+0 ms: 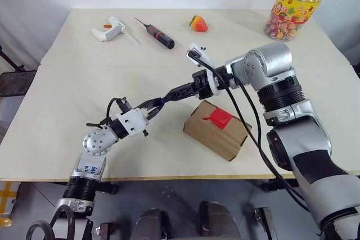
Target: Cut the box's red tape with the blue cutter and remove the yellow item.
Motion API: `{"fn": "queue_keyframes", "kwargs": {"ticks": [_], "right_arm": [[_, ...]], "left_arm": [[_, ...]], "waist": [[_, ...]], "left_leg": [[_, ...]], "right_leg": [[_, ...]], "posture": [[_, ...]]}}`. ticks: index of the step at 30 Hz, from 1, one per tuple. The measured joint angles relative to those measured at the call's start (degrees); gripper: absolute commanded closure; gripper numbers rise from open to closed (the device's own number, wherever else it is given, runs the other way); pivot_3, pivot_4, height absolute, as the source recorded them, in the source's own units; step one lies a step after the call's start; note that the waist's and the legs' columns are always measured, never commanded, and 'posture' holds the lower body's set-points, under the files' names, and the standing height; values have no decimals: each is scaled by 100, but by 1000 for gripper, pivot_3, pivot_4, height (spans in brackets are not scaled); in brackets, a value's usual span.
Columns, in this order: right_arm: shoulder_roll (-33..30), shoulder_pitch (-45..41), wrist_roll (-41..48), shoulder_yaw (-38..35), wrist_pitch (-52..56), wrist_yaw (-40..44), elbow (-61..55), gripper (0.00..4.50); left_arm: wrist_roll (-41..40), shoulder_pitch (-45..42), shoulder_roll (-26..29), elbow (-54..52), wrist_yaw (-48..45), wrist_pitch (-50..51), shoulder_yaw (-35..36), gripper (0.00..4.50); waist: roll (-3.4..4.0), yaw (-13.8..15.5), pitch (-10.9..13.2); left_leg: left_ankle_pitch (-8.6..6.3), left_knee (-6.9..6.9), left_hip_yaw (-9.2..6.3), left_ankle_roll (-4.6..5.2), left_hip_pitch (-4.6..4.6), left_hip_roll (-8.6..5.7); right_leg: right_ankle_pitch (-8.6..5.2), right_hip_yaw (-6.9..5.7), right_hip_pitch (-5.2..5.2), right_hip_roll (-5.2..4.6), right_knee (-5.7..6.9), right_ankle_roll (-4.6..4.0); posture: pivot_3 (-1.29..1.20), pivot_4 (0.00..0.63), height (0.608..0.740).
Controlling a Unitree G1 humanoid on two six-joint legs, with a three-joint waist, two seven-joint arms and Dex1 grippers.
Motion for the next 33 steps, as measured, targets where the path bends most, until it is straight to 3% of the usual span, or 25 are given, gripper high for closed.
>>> {"fn": "queue_keyframes", "kwargs": {"ticks": [11, 20, 28, 33], "right_arm": [[-10, 0, -49, 212, -151, 437, 46, 4312], [0, -82, -46, 205, -208, 477, 204, 4372], [-201, -89, -51, -231, -153, 230, -31, 4372], [-364, -17, 7, -475, -100, 125, -399, 4372]], "left_arm": [[0, 24, -1, -61, 62, 156, 0, 3849], [-25, 3, 0, -64, 87, 184, -3, 3849], [-521, 240, 225, -326, -111, 1130, 194, 1615], [-1462, 767, 672, -806, -253, 2013, 1119, 73]], "waist": [[0, -2, 0], [0, -2, 0], [0, -5, 0], [0, -48, 0]], "left_leg": [[0, 0, 0, 0, 0, 0], [0, 0, -1, 0, 0, 0], [0, -2, -4, -1, -2, 2], [-3, -6, -4, -6, -2, 10]], "right_leg": [[0, 0, 0, 0, 0, 0], [0, -1, 0, 0, 0, 0], [0, -1, -2, 1, -1, 0], [0, 0, -5, 3, -1, 0]], "posture": [[0, 150, 740], [0, 150, 740], [0, 150, 740], [0, 150, 740]]}}
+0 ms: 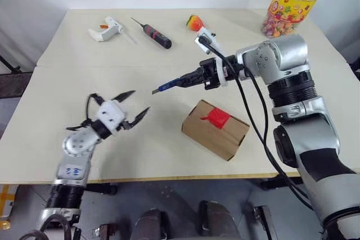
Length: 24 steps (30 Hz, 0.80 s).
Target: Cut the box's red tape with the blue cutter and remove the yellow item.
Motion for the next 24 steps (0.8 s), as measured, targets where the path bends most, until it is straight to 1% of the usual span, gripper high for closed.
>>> {"fn": "queue_keyframes", "kwargs": {"ticks": [1, 3, 6, 8, 10, 13, 15, 17, 20, 24], "right_arm": [[-62, 50, 12, -24, 6, -9, -66, 4372], [-142, 148, 19, -75, 46, -56, -170, 4372], [-164, 263, 110, -199, 91, -105, -353, 4372], [-260, 322, 153, -289, 96, -162, -477, 4372], [-366, 366, 197, -448, 102, -237, -615, 4372], [-529, 490, 338, -667, 137, -306, -975, 4372], [-673, 670, 440, -870, 253, -404, -1201, 4372], [-774, 873, 551, -1055, 393, -546, -1471, 4372], [-968, 1227, 719, -1439, 735, -815, -2024, 4372], [-1145, 1581, 890, -1849, 1138, -1165, -2739, 4372]], "left_arm": [[-203, 170, 85, -96, -53, 164, 194, 0], [-617, 522, 144, -296, -180, 535, 494, 0], [-1299, 1212, 158, -828, -455, 1176, 690, 0], [-1816, 1764, 164, -1463, -670, 1784, 608, 0], [-2206, 2072, 175, -2172, -799, 2365, 269, 0], [-2345, 1890, 53, -2891, -739, 2823, -266, 0], [-2337, 1526, -205, -3105, -548, 2934, -554, 0], [-2266, 1144, -329, -3171, -359, 3063, -764, 0], [-2116, 476, -464, -3148, -223, 3220, -1026, 591], [-1979, -141, -441, -2984, -302, 3409, -1257, 1686]], "waist": [[0, 1, 0], [0, 7, 0], [-2, 21, 2], [-3, 57, 3], [-4, 91, 4], [-4, 125, 3], [-5, 161, 3], [-5, 176, 3], [-5, 197, 3], [-5, 200, 3]], "left_leg": [[-1, -1, -1, 0, 1, -2], [-2, 0, -2, 1, 0, -4], [-3, 0, 0, 3, -1, -4], [-5, 1, -9, 3, -2, -6], [-6, 7, -22, 4, -4, -14], [-5, 11, -24, 4, -6, -14], [-5, 12, -18, 4, -6, -14], [-4, 11, -11, 4, -6, -12], [-4, 8, -7, 4, -7, -10], [-4, 8, -2, 4, -7, -10]], "right_leg": [[0, 1, 0, -1, 0, 0], [0, 3, 1, -2, -1, 0], [0, 6, 2, -2, -7, 0], [0, 11, 3, -3, -7, 0], [0, 18, 11, -4, -8, 0], [0, 19, 16, -1, -12, 0], [0, 18, 16, 1, -15, 0], [0, 17, 13, 4, -16, 0], [0, 18, 10, 7, -17, 0], [0, 18, 10, 9, -21, 0]], "posture": [[0, 150, 740], [0, 150, 740], [0, 150, 740], [0, 150, 740], [0, 150, 740], [0, 150, 740], [0, 150, 740], [0, 150, 740], [0, 150, 740], [0, 150, 740]]}}
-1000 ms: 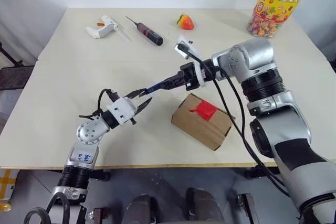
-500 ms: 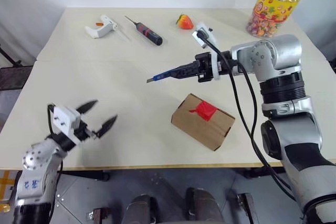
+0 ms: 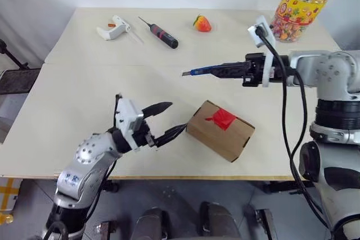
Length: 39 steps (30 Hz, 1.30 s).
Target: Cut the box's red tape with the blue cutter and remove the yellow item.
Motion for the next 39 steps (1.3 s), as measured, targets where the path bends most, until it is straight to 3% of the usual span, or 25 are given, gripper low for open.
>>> {"fn": "queue_keyframes", "kwargs": {"ticks": [9, 23, 39], "right_arm": [[-892, 939, 454, -352, 775, -476, -2008, 4372], [-1104, 1701, 1532, -554, 784, -1483, -3143, 4372], [-1156, 1903, 1371, -451, 681, -1737, -3000, 4372]], "left_arm": [[529, -1721, -22, 1090, -583, 775, -1025, 4434], [1276, -2931, -151, 1824, -989, 1930, -2003, 4500], [1550, -3008, -374, 2088, -1197, 1922, -2031, 4500]], "waist": [[0, 91, 0], [-4, 152, 3], [-5, 160, 3]], "left_leg": [[2, 3, 3, 4, -10, -5], [4, 6, 6, 2, -13, -1], [6, 12, 2, 5, -20, -1]], "right_leg": [[1, 1, -2, 2, -16, 4], [3, 4, -2, 9, -24, 7], [3, 1, -3, 8, -24, 8]], "posture": [[0, 150, 740], [0, 150, 740], [0, 150, 740]]}}
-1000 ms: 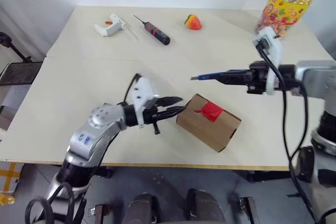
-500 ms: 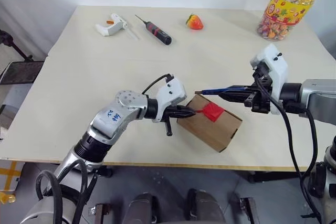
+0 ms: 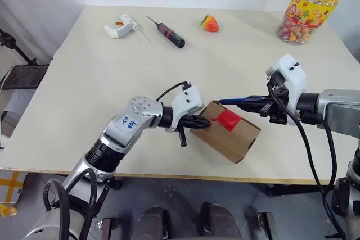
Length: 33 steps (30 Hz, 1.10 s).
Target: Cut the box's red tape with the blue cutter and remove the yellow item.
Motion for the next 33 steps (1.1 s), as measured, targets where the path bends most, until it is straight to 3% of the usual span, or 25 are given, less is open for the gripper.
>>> {"fn": "queue_keyframes", "kwargs": {"ticks": [11, 24, 33], "right_arm": [[-7, 252, -85, 0, -379, 10, 173, 4372], [-569, 459, -78, 235, -522, 237, 159, 4372], [-633, 436, -74, 313, -491, 258, 159, 4372]], "left_arm": [[87, -70, -17, 89, -111, -29, 34, 4500], [162, -114, -118, 219, -116, -29, 35, 4500], [217, -120, -162, 278, -115, -74, 39, 4500]], "waist": [[0, 0, 0], [0, 9, 0], [0, 9, 0]], "left_leg": [[1, 5, -1, 2, 0, 0], [1, 7, -5, 3, -2, -2], [2, 9, -5, 3, -2, -1]], "right_leg": [[1, 1, 2, 0, 2, 1], [1, -1, 2, -2, 2, 2], [1, -1, 2, -3, 3, 2]], "posture": [[0, 150, 740], [0, 150, 740], [0, 150, 740]]}}
